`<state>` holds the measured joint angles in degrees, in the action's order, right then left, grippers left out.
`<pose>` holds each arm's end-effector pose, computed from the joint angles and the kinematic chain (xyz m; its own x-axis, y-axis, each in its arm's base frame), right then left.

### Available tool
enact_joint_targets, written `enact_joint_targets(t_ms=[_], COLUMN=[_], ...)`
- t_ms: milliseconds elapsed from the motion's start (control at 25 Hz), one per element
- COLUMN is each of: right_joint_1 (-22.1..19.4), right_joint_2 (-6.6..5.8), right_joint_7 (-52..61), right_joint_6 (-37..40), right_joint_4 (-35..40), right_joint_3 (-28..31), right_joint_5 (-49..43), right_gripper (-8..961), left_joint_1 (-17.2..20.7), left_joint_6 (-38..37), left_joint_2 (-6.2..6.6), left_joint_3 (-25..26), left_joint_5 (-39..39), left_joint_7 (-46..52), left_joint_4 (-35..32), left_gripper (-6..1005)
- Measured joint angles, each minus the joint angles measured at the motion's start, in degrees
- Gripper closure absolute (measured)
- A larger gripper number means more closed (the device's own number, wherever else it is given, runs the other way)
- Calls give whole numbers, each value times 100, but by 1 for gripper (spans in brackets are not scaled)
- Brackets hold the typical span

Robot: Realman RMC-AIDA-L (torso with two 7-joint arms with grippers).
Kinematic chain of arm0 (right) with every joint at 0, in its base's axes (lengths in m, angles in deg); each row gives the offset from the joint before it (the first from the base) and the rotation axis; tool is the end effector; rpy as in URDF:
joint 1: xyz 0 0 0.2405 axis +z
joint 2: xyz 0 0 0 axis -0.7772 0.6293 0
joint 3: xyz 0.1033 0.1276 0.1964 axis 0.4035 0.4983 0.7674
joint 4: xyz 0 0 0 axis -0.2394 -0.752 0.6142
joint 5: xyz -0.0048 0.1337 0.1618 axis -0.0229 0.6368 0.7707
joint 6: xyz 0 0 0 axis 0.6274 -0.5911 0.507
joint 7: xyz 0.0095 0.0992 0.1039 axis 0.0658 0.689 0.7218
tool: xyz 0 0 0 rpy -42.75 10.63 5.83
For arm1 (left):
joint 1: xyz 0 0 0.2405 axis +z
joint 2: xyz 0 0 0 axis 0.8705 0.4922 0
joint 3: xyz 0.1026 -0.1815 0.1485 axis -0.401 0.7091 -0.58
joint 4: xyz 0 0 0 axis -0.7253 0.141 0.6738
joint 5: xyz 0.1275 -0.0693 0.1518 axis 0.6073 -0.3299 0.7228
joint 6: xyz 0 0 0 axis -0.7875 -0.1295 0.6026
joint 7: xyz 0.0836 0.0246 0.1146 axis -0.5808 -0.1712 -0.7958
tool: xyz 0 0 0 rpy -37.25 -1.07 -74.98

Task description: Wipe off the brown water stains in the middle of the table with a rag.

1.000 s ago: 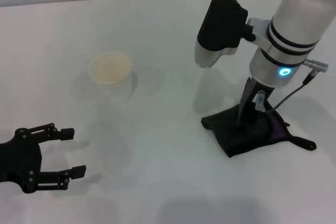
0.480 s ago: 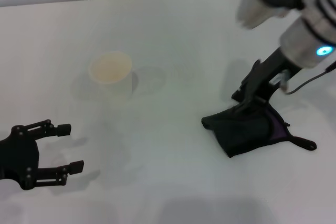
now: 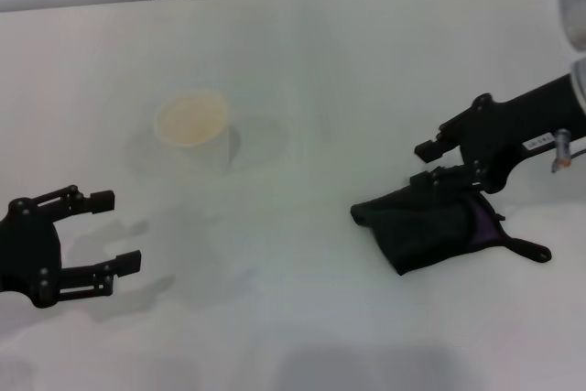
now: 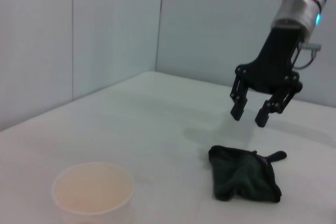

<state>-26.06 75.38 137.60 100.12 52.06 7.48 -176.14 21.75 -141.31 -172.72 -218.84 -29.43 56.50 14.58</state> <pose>0.2039 0.3302 0.0480 0.9539 -0.2982 -0.0341 -0.2984 -0.9302 -0.2137 -0.3029 0.2786 0.0345 0.8635 0.2190 0.4544 0.3244 -0.9309 -0.1679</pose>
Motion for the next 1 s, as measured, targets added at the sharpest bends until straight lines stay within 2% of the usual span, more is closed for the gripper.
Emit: enact_joint_targets(t_ms=[280,720,1000], right_joint_1=[-436,-1074,-1158], right_joint_2=[1,-13,-23], right_joint_7=[-677,-1310,-1865], right_joint_6=[-494,-607,-541], right_joint_4=[-330,-493,-983], right_joint_3=[54,283,595], right_joint_5=[345,1088,1521], right_gripper=[573,573,573], left_joint_1=[282,353,340], left_joint_6=[58,35,24], left_joint_2=[155,214,216], left_joint_3=[0,0,0], left_joint_5=[-139,92,76], left_joint_7=[16,171,282], left_joint_4=[-316,-333,-335], left_gripper=[138,138,138])
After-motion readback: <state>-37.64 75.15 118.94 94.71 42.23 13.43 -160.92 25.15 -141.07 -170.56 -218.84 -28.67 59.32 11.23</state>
